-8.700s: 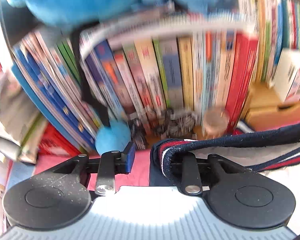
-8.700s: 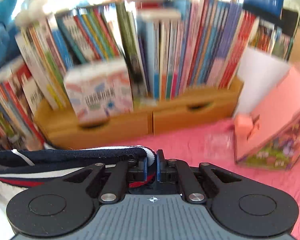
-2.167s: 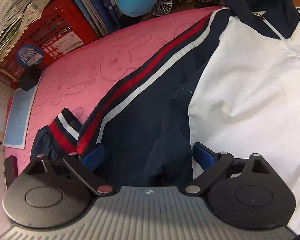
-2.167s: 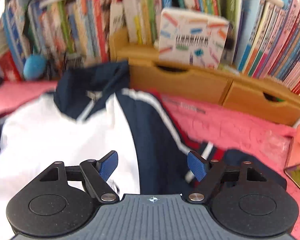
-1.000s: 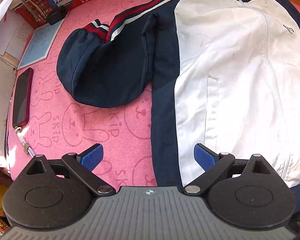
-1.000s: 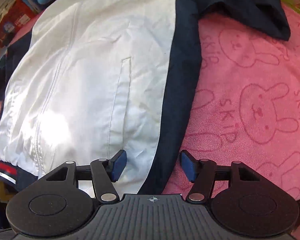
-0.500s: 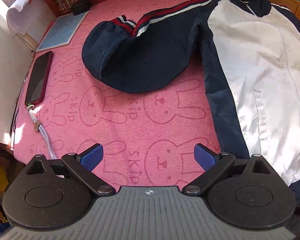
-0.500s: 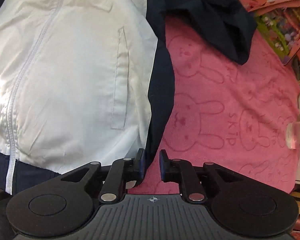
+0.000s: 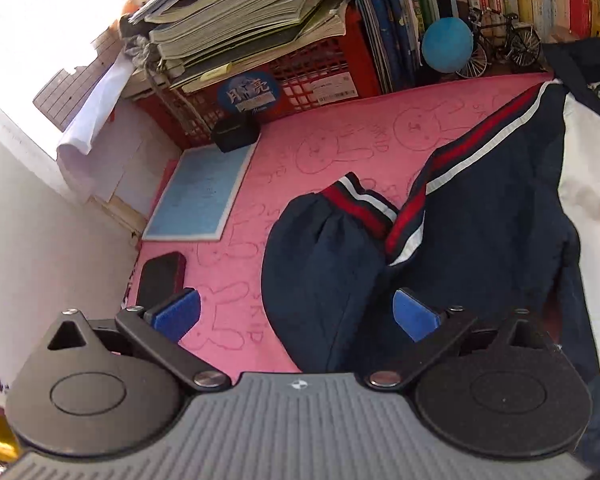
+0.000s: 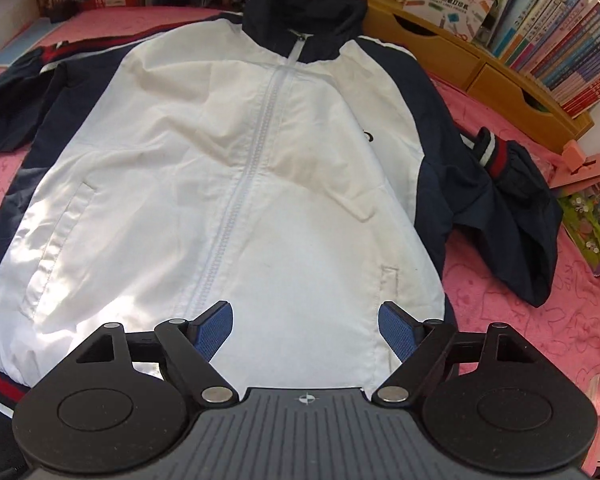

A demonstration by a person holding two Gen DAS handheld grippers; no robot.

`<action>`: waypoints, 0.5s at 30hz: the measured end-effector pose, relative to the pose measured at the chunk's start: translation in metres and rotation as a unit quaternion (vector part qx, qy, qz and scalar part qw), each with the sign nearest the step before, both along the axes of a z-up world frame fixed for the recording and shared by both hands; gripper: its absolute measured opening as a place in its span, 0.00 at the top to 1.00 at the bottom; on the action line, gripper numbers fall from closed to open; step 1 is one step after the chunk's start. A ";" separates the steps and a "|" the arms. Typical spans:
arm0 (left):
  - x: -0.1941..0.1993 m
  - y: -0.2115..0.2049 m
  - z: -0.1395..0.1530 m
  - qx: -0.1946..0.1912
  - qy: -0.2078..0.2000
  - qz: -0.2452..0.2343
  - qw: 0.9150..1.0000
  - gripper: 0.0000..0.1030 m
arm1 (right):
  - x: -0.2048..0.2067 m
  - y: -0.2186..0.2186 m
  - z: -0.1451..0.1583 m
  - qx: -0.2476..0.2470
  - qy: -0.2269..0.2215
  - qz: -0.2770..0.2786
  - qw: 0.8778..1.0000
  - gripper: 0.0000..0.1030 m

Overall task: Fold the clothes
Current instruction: 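Grasp the striped sleeve cuff with the left gripper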

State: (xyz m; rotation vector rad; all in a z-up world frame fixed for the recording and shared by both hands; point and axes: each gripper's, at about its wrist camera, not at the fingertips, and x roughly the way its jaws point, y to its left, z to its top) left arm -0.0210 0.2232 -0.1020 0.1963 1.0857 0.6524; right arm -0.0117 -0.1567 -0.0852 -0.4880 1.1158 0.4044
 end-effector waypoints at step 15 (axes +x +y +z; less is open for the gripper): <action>-0.081 0.124 -0.005 -0.125 -0.002 0.030 0.992 0.73 | -0.028 0.121 -0.021 -0.013 0.046 -0.069 0.996 0.22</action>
